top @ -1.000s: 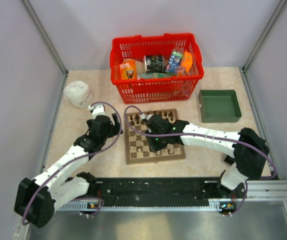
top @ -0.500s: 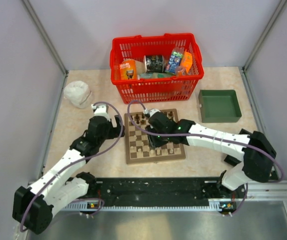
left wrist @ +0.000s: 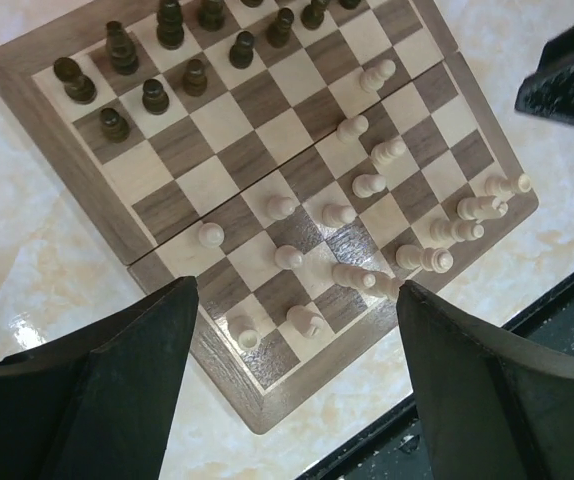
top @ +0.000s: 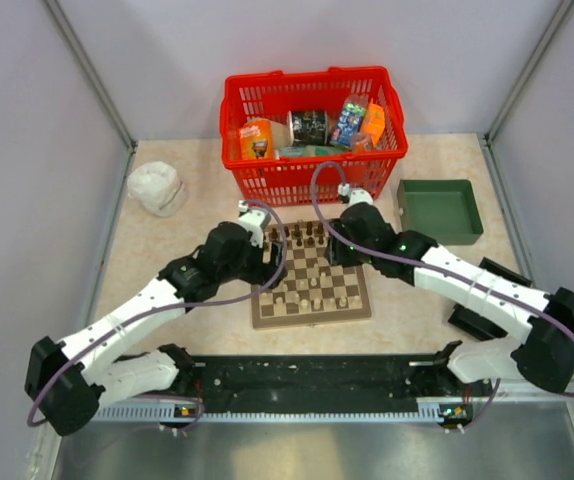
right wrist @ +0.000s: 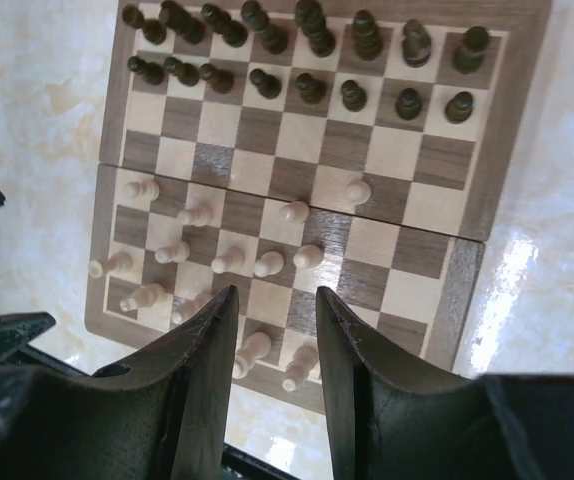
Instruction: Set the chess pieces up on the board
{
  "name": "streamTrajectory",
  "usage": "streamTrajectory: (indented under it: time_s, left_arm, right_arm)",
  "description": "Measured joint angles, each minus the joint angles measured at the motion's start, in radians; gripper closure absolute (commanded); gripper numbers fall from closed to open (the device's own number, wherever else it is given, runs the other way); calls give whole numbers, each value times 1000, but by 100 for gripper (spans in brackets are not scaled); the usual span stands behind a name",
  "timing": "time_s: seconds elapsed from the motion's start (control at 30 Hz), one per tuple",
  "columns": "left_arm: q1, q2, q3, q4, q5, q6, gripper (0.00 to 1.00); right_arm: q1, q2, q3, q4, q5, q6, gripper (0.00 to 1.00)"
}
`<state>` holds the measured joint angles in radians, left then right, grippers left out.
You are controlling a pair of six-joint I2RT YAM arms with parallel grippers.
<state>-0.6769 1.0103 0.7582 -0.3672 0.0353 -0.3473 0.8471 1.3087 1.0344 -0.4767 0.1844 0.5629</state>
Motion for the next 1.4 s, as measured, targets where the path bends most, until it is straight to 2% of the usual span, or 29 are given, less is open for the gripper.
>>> streamTrajectory:
  time_s: [0.23, 0.47, 0.57, 0.7, 1.0, 1.4]
  left_arm:
    - [-84, 95, 50, -89, -52, 0, 33]
    - [-121, 153, 70, -131, -66, -35, 41]
    - [-130, 197, 96, -131, -66, -49, 41]
    - [-140, 243, 114, -123, -43, -62, 49]
    - [-154, 326, 131, -101, 52, -71, 55]
    - [-163, 370, 154, -81, 80, -72, 59]
  right_arm:
    - [-51, -77, -62, 27, 6, 11, 63]
    - [-59, -89, -111, 48, 2, 24, 63]
    - [-60, -89, -119, 50, -3, 25, 64]
    - [-60, -89, -119, 55, -3, 25, 64]
    - [-68, -90, -128, 73, -2, 25, 64]
    - [-71, -90, -132, 74, -3, 25, 64]
